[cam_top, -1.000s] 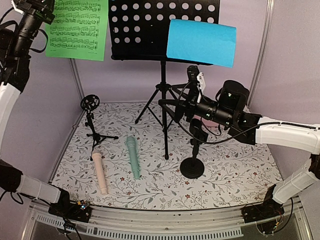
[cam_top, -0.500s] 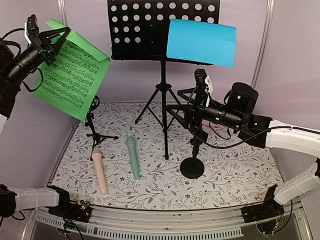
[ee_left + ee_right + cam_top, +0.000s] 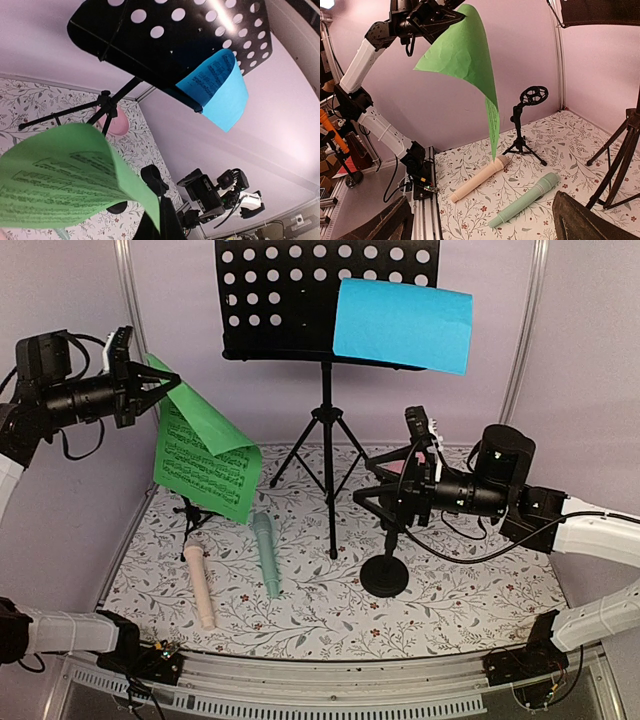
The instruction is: Pack up the instrument practice props
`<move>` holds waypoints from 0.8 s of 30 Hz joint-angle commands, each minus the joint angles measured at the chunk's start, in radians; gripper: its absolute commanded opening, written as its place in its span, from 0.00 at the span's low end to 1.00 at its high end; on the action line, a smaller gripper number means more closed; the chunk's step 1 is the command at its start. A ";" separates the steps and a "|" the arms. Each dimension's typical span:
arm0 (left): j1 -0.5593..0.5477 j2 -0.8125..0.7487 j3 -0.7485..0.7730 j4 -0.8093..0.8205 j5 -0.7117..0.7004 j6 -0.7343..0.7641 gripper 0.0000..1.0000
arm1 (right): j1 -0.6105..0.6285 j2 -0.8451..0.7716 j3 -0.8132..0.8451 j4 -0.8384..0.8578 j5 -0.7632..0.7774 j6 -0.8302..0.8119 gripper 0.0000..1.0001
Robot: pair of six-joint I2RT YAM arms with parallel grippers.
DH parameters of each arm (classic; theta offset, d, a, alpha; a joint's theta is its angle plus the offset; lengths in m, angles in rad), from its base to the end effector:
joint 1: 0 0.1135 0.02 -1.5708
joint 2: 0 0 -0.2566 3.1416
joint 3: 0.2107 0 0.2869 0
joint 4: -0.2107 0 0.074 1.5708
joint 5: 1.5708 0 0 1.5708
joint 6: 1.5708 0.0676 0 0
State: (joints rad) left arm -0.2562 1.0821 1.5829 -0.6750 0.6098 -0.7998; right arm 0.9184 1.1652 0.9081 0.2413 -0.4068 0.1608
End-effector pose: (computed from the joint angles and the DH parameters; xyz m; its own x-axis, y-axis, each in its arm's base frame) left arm 0.2265 -0.0994 0.5050 -0.6572 -0.4356 -0.6151 0.4047 0.4845 -0.7755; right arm 0.1860 0.2875 0.3338 -0.1648 0.0265 -0.9860 -0.9559 0.2421 0.1663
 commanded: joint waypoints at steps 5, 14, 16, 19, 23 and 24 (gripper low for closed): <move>-0.081 -0.023 0.046 -0.317 -0.074 0.040 0.00 | 0.007 -0.107 -0.074 -0.024 0.023 0.029 0.99; -0.208 0.069 0.127 -0.531 -0.155 0.011 0.00 | 0.007 -0.186 -0.106 -0.085 0.112 0.027 0.99; -0.270 0.119 0.137 -0.543 -0.199 -0.002 0.00 | 0.007 -0.214 -0.119 -0.104 0.144 0.028 0.99; -0.348 0.169 0.126 -0.494 -0.220 -0.016 0.00 | 0.007 -0.260 -0.135 -0.135 0.195 0.032 0.99; -0.407 0.251 0.094 -0.476 -0.240 -0.015 0.00 | 0.007 -0.323 -0.154 -0.182 0.255 0.046 0.99; -0.421 0.277 0.081 -0.471 -0.237 -0.010 0.00 | 0.007 -0.341 -0.160 -0.192 0.270 0.050 0.99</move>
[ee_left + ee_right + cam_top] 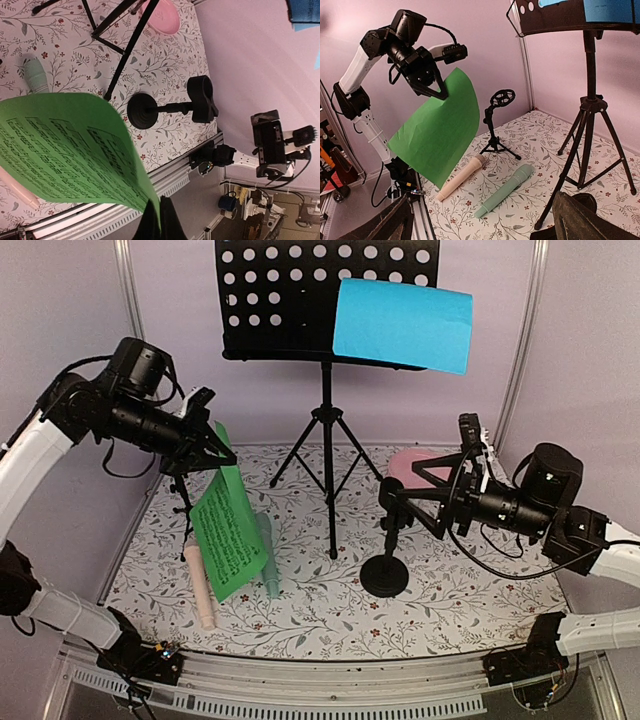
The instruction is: Pack up the instrument practice props
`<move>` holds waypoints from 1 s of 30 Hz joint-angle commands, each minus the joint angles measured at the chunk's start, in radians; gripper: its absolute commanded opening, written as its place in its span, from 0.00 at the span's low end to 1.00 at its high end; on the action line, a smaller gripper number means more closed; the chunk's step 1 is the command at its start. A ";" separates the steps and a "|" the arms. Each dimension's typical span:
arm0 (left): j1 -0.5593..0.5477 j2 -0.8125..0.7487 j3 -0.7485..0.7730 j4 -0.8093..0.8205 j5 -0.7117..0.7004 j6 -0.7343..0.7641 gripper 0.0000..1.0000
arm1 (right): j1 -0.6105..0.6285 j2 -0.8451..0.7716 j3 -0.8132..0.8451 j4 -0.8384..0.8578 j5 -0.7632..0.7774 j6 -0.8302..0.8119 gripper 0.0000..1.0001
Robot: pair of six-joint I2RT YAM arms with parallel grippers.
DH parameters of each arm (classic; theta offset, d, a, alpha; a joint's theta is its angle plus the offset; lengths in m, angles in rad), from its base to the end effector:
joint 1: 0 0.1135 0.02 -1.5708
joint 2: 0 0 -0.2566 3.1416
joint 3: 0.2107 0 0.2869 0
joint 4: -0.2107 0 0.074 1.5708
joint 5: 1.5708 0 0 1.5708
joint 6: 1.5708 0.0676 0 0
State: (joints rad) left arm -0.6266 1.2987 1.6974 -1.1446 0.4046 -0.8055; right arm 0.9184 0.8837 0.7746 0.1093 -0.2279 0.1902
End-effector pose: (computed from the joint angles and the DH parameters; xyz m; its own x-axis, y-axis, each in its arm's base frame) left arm 0.2163 -0.1894 0.4325 -0.9385 -0.1390 -0.3162 0.1392 0.6854 -0.7148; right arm 0.1594 0.2338 0.3410 -0.1722 0.0780 -0.9820 -0.8948 0.4044 0.1890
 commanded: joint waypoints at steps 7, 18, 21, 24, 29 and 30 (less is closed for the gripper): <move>-0.157 0.234 -0.109 0.110 0.016 0.034 0.00 | 0.007 -0.165 -0.040 -0.143 0.229 0.038 0.99; -0.230 0.406 -0.261 0.451 0.139 -0.019 0.00 | 0.008 -0.202 -0.023 -0.100 0.516 -0.023 0.99; -0.232 0.441 -0.297 0.542 0.170 -0.063 0.00 | 0.008 -0.175 0.001 -0.097 0.573 -0.046 0.99; -0.247 0.488 -0.292 0.606 0.203 -0.084 0.00 | 0.007 -0.167 0.005 -0.099 0.623 -0.051 0.99; -0.263 0.578 -0.239 0.664 0.261 -0.113 0.00 | 0.007 -0.194 -0.011 -0.117 0.638 -0.046 0.99; -0.266 0.596 -0.226 0.666 0.282 -0.121 0.00 | 0.007 -0.200 -0.014 -0.125 0.643 -0.048 0.99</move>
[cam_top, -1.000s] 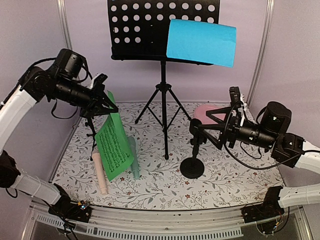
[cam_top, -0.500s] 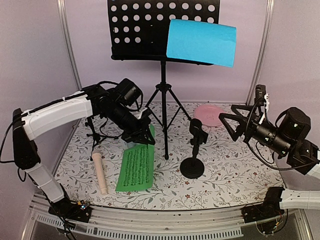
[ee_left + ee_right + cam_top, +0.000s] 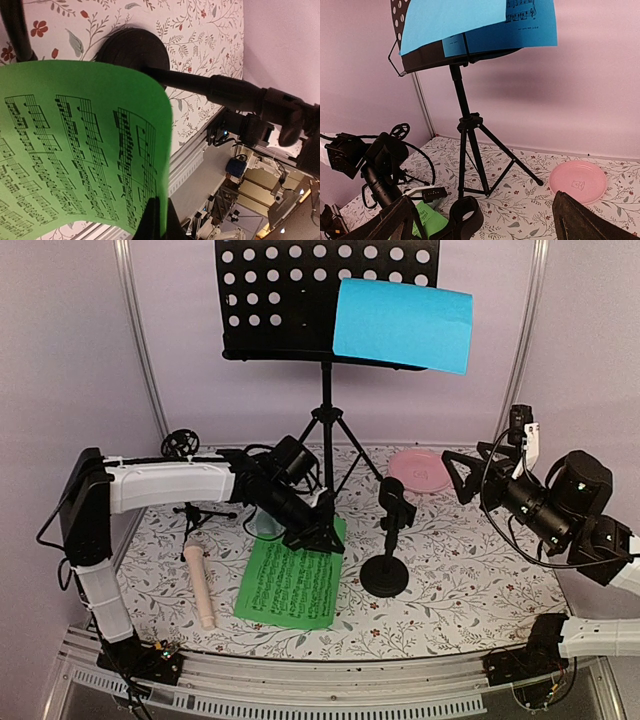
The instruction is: Pack up the instrument practice props
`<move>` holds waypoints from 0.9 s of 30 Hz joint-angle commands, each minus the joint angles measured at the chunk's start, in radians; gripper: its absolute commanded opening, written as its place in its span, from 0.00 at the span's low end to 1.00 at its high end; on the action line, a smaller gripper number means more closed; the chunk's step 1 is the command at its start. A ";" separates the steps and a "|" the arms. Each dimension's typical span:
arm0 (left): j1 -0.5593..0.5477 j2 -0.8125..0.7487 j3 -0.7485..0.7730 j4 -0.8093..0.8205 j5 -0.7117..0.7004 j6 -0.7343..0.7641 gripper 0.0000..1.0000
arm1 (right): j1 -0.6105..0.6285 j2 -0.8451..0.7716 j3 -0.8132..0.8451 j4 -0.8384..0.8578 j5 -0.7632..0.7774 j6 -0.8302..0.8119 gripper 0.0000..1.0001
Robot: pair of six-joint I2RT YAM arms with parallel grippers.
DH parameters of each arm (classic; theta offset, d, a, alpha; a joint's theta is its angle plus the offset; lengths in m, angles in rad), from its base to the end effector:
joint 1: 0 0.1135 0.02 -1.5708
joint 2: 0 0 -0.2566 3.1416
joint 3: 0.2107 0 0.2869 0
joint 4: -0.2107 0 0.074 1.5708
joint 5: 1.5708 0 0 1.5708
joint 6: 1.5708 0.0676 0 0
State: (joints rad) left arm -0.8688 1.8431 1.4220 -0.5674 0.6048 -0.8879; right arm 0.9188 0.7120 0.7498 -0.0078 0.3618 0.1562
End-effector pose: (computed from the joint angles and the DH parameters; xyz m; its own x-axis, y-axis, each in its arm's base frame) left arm 0.2553 -0.3614 0.1925 -0.9842 0.1756 0.0214 0.1054 0.6792 -0.7263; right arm 0.1652 0.1770 0.3558 -0.0643 0.1556 -0.9857 -0.5251 0.8347 0.1660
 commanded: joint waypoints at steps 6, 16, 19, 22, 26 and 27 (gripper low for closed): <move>-0.057 0.149 0.108 0.087 0.142 -0.051 0.00 | 0.006 -0.081 -0.013 -0.053 0.112 0.014 0.99; -0.075 0.221 0.121 0.278 0.222 -0.207 0.00 | 0.006 -0.134 -0.043 -0.090 0.143 0.051 0.99; -0.072 0.218 0.099 0.291 0.174 -0.245 0.00 | 0.007 -0.139 -0.046 -0.101 0.144 0.064 0.99; -0.072 0.217 0.086 0.284 0.119 -0.277 0.00 | 0.007 -0.148 -0.051 -0.118 0.144 0.087 0.99; -0.070 0.248 0.127 0.246 0.121 -0.277 0.02 | 0.006 -0.164 -0.069 -0.127 0.143 0.121 0.99; -0.070 0.254 0.142 0.229 0.118 -0.268 0.03 | 0.007 -0.166 -0.070 -0.128 0.141 0.126 0.99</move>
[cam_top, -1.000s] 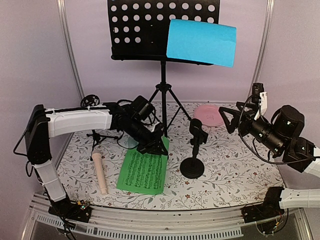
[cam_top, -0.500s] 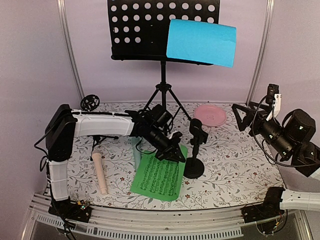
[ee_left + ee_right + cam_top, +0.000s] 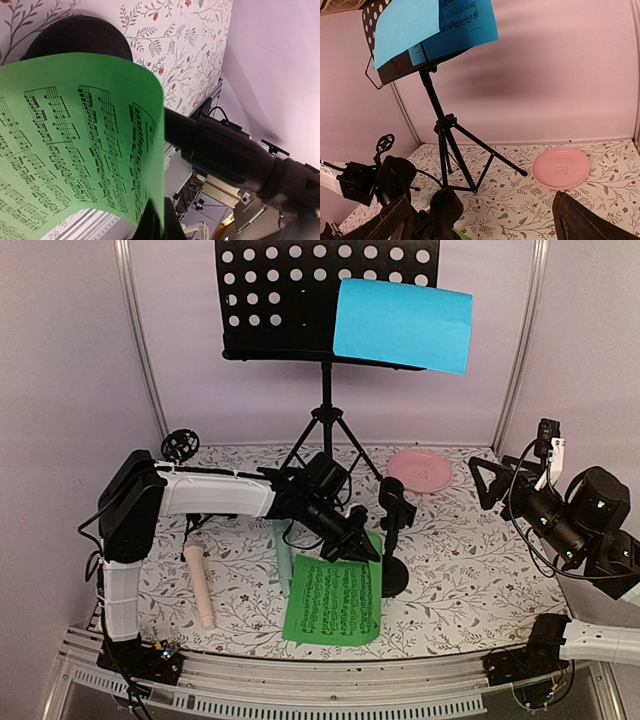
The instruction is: Pack up the instrument practice props
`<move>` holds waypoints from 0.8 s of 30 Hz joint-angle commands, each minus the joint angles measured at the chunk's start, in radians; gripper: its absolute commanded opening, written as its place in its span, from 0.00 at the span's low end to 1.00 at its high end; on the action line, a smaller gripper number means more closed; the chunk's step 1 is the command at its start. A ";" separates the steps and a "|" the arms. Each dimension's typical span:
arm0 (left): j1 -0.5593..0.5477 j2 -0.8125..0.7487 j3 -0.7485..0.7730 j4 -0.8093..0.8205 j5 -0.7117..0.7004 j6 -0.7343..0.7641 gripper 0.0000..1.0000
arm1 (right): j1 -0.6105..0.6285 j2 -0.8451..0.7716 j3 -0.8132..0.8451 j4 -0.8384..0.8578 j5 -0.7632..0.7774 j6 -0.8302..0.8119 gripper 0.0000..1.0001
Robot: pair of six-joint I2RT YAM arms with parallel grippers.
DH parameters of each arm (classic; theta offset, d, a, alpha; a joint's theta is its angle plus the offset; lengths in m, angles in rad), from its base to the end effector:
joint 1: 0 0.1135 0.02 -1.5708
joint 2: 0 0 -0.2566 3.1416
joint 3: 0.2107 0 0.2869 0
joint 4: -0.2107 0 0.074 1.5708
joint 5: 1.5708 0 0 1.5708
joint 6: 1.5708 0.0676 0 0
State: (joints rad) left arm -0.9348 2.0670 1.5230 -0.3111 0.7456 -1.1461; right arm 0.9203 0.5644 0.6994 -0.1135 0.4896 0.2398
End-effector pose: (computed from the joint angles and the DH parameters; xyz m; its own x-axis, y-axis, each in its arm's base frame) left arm 0.2568 -0.4250 0.1520 -0.9641 0.1788 0.1961 -0.0559 0.5854 -0.8088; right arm 0.1505 0.1453 0.3508 -0.0865 0.2324 -0.9688 -0.4087 0.8785 0.2473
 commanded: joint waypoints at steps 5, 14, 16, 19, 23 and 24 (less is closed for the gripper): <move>-0.005 0.016 0.045 -0.017 -0.025 0.008 0.30 | 0.005 -0.022 -0.015 -0.035 0.015 0.049 0.99; -0.003 -0.086 0.029 -0.215 -0.143 0.148 0.78 | 0.006 -0.031 -0.011 -0.047 0.019 0.046 0.99; 0.001 -0.132 -0.017 -0.254 -0.170 0.173 0.80 | 0.005 -0.031 -0.016 -0.048 0.016 0.050 0.99; 0.009 -0.185 -0.117 -0.270 -0.216 0.186 0.80 | 0.006 -0.028 -0.020 -0.045 0.008 0.054 0.99; 0.014 -0.224 -0.222 -0.269 -0.274 0.223 0.80 | 0.005 -0.016 -0.023 -0.035 -0.003 0.059 0.99; 0.017 -0.222 -0.239 -0.268 -0.285 0.235 0.80 | 0.005 -0.012 -0.022 -0.031 -0.007 0.058 0.99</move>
State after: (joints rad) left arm -0.9279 1.8538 1.3579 -0.5331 0.5442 -0.9764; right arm 0.9211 0.5446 0.6899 -0.1577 0.4931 0.2848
